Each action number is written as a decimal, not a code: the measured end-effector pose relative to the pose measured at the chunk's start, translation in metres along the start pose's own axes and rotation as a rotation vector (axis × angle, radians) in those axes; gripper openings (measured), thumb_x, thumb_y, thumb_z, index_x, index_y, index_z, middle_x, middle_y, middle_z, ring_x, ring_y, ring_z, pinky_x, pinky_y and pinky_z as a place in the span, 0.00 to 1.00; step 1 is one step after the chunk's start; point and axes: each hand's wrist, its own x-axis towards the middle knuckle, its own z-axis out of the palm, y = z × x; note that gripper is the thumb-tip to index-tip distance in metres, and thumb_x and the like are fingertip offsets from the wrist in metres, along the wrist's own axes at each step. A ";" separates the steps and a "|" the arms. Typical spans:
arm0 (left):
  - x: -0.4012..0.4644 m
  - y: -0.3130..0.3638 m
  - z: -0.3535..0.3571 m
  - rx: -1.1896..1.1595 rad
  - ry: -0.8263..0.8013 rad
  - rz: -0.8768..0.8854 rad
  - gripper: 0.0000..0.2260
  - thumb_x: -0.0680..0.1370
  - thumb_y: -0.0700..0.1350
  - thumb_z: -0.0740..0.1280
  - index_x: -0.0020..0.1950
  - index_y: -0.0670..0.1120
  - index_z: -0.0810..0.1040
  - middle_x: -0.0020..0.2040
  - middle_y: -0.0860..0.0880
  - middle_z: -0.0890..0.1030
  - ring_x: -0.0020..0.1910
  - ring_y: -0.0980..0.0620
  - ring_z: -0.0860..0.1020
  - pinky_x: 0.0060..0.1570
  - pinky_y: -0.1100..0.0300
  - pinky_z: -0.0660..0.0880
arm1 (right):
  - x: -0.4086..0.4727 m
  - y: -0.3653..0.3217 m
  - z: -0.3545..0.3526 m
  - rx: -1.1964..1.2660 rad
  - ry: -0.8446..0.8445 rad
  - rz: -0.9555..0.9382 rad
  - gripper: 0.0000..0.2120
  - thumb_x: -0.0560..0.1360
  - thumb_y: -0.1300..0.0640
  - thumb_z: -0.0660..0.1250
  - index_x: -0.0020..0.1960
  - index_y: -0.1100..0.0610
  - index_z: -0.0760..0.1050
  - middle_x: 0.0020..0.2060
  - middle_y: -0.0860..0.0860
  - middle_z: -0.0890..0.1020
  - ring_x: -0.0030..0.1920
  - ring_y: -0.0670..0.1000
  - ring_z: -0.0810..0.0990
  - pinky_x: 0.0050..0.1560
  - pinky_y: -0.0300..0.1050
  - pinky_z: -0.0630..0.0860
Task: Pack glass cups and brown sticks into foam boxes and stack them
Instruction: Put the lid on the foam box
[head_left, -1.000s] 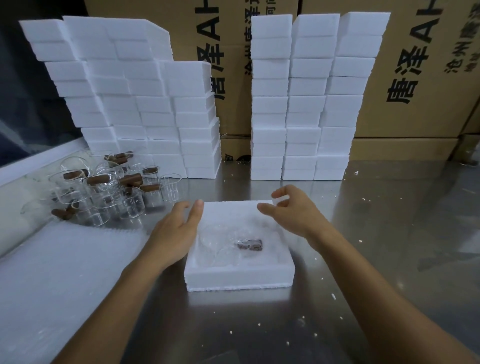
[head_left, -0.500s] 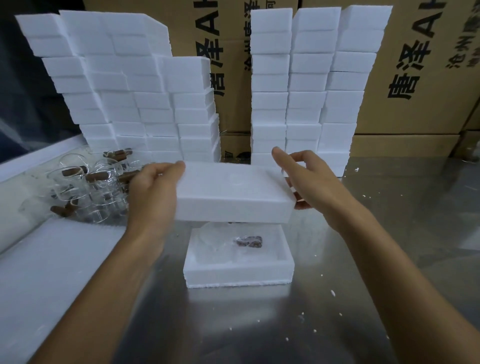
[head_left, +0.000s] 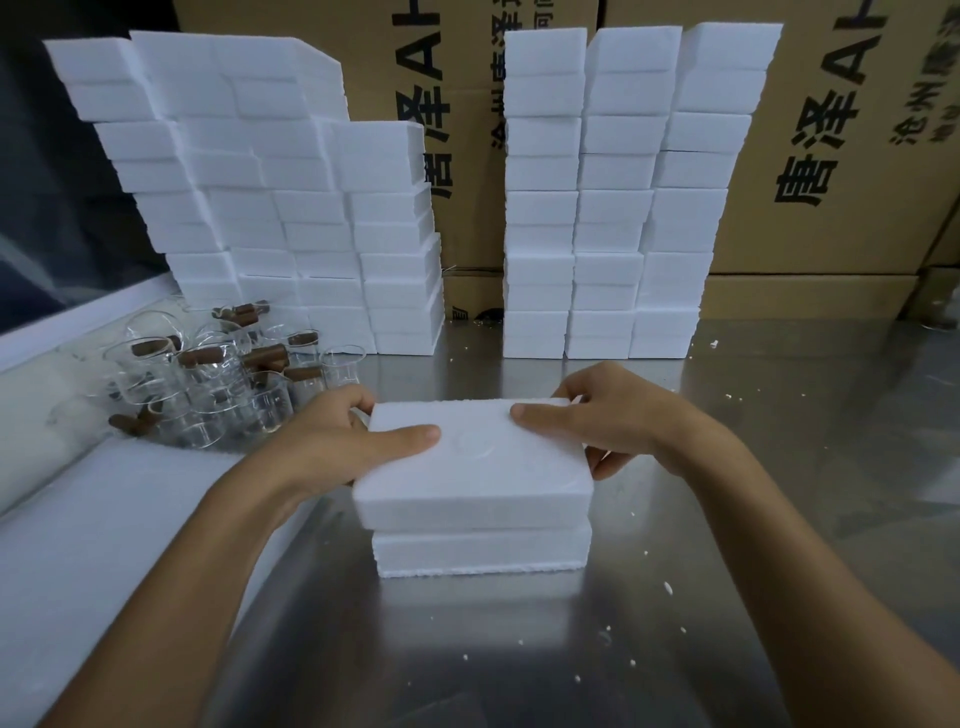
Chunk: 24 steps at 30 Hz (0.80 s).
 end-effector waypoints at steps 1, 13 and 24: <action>0.000 0.000 0.002 0.021 0.002 -0.003 0.34 0.52 0.65 0.77 0.52 0.47 0.78 0.49 0.44 0.83 0.48 0.45 0.83 0.55 0.44 0.79 | 0.002 0.002 0.002 -0.015 -0.005 0.007 0.24 0.70 0.34 0.71 0.49 0.55 0.79 0.41 0.51 0.86 0.37 0.51 0.87 0.38 0.46 0.85; 0.014 -0.016 0.031 -0.060 0.176 0.033 0.21 0.66 0.61 0.78 0.43 0.44 0.79 0.22 0.61 0.73 0.23 0.63 0.72 0.29 0.65 0.66 | 0.017 0.021 0.012 -0.054 0.039 0.058 0.20 0.72 0.33 0.67 0.45 0.50 0.76 0.40 0.48 0.82 0.40 0.49 0.84 0.29 0.39 0.79; 0.011 -0.021 0.018 0.002 0.059 0.132 0.16 0.68 0.59 0.76 0.51 0.53 0.82 0.48 0.54 0.82 0.46 0.53 0.82 0.44 0.60 0.77 | 0.014 0.012 0.022 -0.125 -0.021 0.036 0.20 0.74 0.33 0.65 0.49 0.51 0.73 0.41 0.49 0.82 0.36 0.52 0.85 0.28 0.41 0.81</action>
